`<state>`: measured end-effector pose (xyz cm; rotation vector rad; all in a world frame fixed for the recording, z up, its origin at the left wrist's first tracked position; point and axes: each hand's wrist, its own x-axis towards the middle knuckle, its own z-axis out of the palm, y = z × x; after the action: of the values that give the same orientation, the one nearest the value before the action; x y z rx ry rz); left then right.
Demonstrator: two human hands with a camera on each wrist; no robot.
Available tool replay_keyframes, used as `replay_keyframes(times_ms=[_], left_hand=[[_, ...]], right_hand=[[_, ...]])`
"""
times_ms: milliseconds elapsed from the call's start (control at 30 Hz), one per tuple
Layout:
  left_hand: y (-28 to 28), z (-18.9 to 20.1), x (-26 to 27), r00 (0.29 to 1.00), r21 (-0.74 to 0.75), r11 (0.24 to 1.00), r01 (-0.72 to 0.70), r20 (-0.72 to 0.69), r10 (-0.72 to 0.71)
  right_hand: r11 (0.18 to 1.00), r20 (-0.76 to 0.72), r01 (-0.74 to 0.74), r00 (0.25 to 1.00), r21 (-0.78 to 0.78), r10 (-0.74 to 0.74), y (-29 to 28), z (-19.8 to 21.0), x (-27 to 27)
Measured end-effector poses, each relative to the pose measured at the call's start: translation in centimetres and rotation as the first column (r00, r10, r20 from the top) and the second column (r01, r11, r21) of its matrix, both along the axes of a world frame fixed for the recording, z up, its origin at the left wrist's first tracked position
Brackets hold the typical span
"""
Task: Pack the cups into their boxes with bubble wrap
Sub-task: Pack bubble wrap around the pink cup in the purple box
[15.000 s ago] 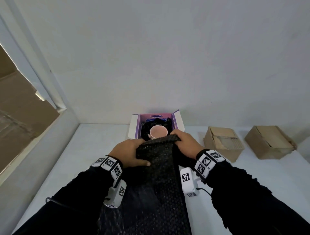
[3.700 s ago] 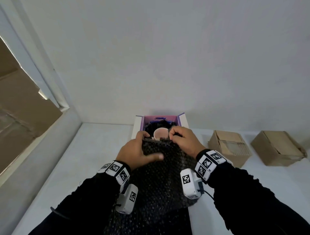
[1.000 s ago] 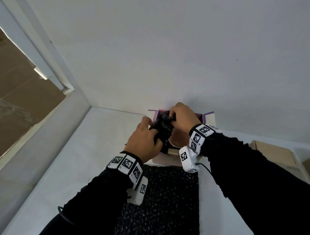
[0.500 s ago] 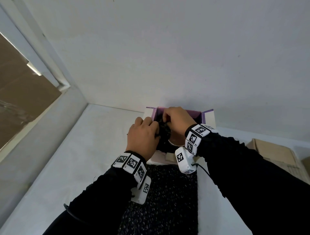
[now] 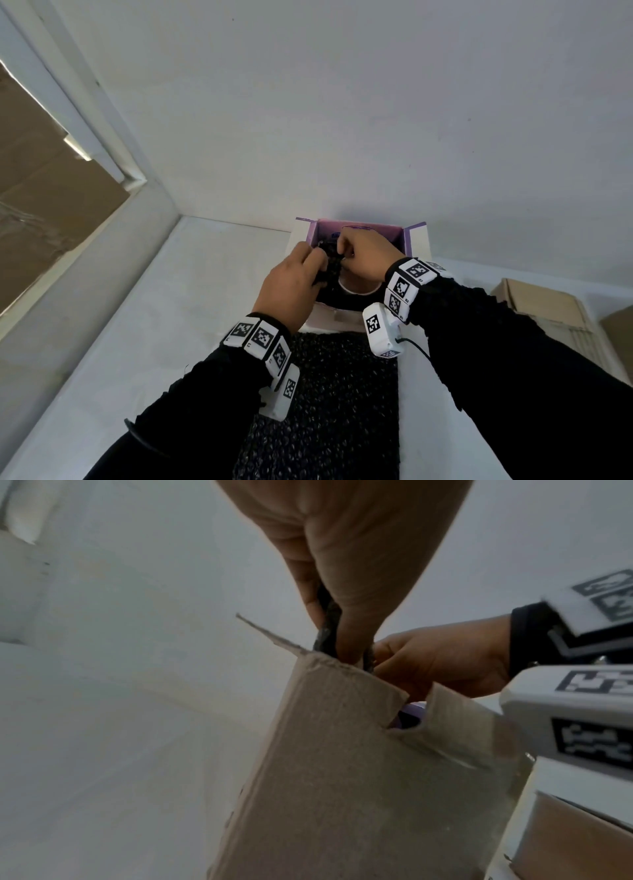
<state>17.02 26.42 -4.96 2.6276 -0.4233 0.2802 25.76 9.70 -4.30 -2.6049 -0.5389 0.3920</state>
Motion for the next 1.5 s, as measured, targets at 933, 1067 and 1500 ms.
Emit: replay_keyframes(times_ms=[933,1067,1500], left_hand=[[1.5,0.4,-0.4,0.975,0.356,0.921,0.157,-0.201,-0.089],[2.6,0.5,0.3,0.997,0.367,0.928,0.070,-0.056,-0.054],[0.4,2.6,4.7,0.959,0.470,0.845,0.257,-0.229,-0.164]], right_hand=[[0.987,0.004,-0.122,0.993,0.102,0.122,-0.5,-0.3,-5.8],[0.963,-0.114,-0.255,0.958,0.084,0.263,-0.5,-0.1,-7.5],[0.965,-0.139,-0.112,0.987,-0.238,0.081,-0.1,0.0,-8.2]])
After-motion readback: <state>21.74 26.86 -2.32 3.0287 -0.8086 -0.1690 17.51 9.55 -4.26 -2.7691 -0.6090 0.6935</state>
